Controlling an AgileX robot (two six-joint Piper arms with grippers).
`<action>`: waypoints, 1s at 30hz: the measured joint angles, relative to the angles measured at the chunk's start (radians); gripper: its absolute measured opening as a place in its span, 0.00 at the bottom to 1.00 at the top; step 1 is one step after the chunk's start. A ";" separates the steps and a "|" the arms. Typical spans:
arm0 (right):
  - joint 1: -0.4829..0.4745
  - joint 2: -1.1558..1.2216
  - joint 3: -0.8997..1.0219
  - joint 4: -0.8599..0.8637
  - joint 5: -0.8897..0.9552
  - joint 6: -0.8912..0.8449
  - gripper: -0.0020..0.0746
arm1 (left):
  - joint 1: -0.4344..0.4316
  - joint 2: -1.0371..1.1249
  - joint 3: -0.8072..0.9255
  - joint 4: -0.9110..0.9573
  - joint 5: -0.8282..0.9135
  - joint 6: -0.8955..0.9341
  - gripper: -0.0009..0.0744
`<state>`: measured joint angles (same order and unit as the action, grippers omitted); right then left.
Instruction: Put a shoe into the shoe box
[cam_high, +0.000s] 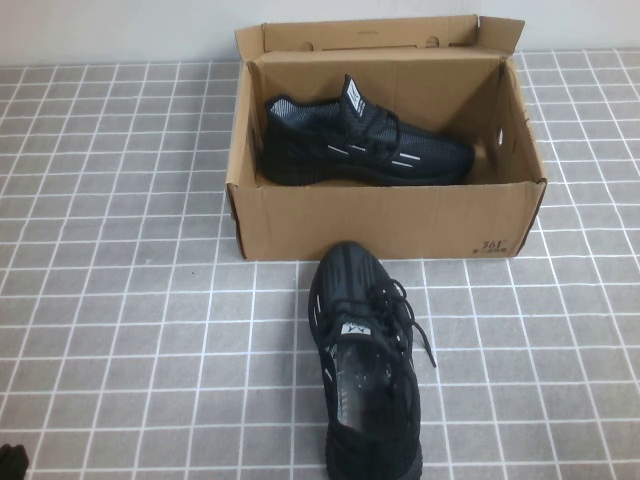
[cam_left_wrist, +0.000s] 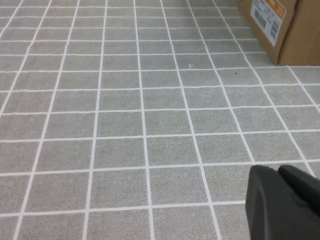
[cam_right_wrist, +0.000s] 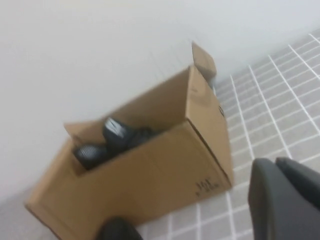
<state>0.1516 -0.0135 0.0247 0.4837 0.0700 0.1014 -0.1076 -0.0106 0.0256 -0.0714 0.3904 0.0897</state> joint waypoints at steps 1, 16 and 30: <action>0.000 0.000 0.000 0.041 -0.014 0.000 0.01 | 0.000 0.000 0.000 0.000 0.000 0.000 0.01; 0.000 0.250 -0.332 0.080 0.557 0.002 0.01 | 0.000 0.000 0.000 0.000 0.000 0.000 0.01; 0.019 1.007 -0.892 -0.071 1.018 -0.234 0.01 | 0.000 0.000 0.000 0.000 0.000 0.000 0.01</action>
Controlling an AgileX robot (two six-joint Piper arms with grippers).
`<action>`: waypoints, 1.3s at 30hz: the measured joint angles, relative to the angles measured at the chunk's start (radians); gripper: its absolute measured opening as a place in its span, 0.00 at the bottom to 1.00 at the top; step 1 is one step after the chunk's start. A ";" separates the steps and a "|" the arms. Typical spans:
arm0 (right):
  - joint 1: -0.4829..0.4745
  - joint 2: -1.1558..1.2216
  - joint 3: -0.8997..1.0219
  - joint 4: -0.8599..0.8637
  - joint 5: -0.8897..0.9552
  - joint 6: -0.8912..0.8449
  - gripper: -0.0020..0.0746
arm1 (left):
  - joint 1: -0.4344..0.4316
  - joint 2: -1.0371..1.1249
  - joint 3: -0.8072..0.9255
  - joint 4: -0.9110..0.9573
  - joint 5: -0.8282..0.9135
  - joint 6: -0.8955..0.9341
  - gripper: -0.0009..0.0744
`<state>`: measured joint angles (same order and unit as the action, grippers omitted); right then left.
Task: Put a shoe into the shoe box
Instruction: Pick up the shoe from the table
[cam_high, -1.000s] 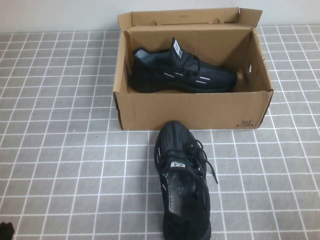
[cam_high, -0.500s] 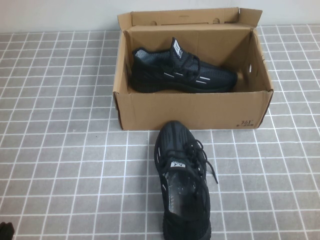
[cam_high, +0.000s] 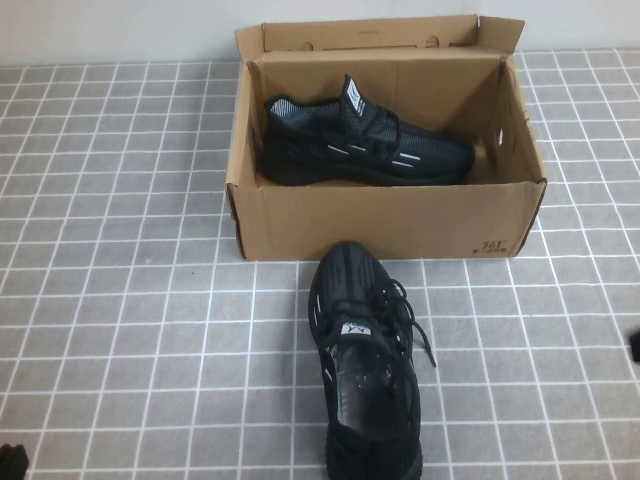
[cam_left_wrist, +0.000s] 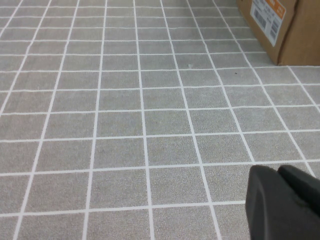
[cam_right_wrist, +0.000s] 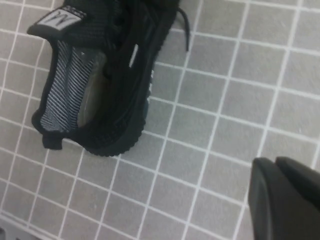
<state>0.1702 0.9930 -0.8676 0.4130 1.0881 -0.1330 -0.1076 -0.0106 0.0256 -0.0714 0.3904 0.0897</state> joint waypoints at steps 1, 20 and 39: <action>0.013 0.029 -0.028 -0.002 0.001 -0.010 0.01 | 0.000 0.000 0.000 0.000 0.000 0.000 0.01; 0.561 0.611 -0.564 -0.143 0.060 -0.454 0.22 | 0.000 0.000 0.000 0.000 0.000 0.000 0.01; 0.571 0.771 -0.586 -0.164 -0.079 -0.890 0.72 | 0.000 0.000 0.000 0.000 0.000 0.000 0.01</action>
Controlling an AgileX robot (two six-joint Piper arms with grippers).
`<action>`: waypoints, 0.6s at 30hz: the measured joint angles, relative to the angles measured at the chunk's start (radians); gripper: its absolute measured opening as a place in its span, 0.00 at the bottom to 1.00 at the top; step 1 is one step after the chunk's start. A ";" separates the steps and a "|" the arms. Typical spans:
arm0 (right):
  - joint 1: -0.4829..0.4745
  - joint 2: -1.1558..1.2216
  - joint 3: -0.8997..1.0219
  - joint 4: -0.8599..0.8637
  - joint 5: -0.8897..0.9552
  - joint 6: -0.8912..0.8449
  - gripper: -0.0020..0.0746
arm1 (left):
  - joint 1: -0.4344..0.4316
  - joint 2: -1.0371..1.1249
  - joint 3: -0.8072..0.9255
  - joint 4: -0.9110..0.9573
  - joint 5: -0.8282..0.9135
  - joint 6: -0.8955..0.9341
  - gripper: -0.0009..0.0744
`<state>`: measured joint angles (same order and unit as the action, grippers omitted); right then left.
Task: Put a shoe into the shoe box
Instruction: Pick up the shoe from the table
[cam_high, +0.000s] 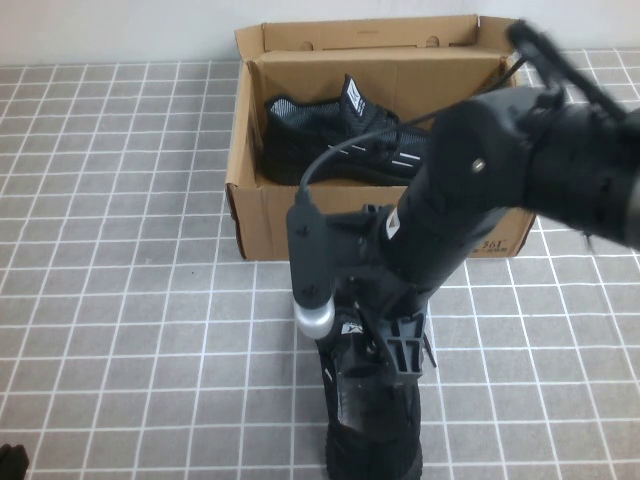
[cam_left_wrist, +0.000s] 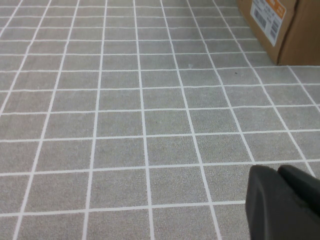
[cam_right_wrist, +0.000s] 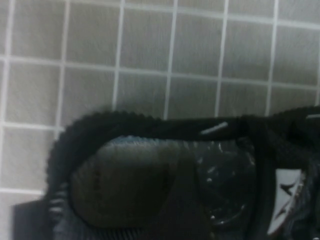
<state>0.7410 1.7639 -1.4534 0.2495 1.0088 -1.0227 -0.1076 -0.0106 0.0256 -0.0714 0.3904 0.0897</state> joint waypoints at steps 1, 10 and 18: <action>0.000 0.012 0.000 -0.010 -0.003 0.000 0.72 | 0.000 0.000 0.000 0.000 0.000 0.000 0.01; 0.000 0.064 0.000 -0.066 -0.064 0.000 0.66 | 0.000 0.000 0.000 0.000 0.000 0.000 0.01; 0.000 0.075 0.000 -0.068 -0.065 0.000 0.30 | 0.000 0.000 0.000 0.000 0.000 0.000 0.01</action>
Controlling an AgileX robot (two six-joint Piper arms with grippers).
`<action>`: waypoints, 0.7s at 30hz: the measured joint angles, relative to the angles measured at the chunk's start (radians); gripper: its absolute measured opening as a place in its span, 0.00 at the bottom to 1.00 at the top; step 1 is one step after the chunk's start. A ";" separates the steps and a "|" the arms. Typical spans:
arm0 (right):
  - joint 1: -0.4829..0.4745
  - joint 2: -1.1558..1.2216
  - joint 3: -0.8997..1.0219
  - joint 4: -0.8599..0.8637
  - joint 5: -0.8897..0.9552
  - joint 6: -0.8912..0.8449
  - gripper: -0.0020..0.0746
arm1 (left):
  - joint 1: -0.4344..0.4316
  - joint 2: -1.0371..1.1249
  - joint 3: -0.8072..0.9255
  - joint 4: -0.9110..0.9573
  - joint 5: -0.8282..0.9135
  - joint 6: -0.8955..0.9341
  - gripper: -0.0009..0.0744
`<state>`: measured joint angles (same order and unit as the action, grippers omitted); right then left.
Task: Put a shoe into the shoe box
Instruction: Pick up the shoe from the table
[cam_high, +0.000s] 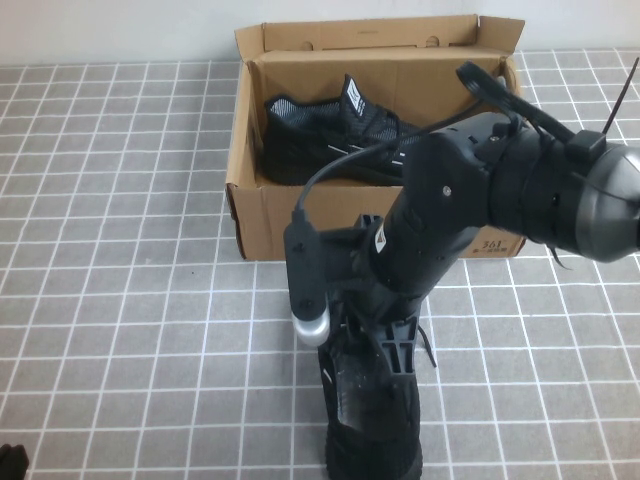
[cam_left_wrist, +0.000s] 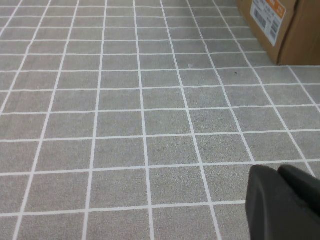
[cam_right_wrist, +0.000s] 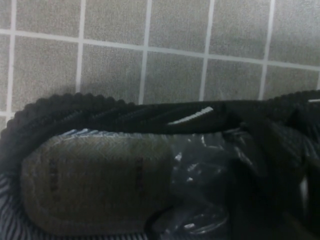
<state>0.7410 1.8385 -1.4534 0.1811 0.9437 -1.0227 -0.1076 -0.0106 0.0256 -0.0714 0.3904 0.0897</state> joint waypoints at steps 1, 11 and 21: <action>0.000 0.002 0.000 -0.002 0.002 0.007 0.23 | 0.000 0.000 0.000 0.000 0.000 0.000 0.01; 0.002 -0.078 0.000 -0.041 0.047 0.195 0.02 | 0.000 0.000 0.000 0.000 0.000 0.000 0.01; 0.002 -0.351 -0.008 -0.037 0.153 0.281 0.02 | 0.000 0.000 0.000 0.000 0.000 0.000 0.01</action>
<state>0.7425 1.4875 -1.4617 0.1441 1.0966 -0.7419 -0.1076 -0.0106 0.0256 -0.0714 0.3904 0.0897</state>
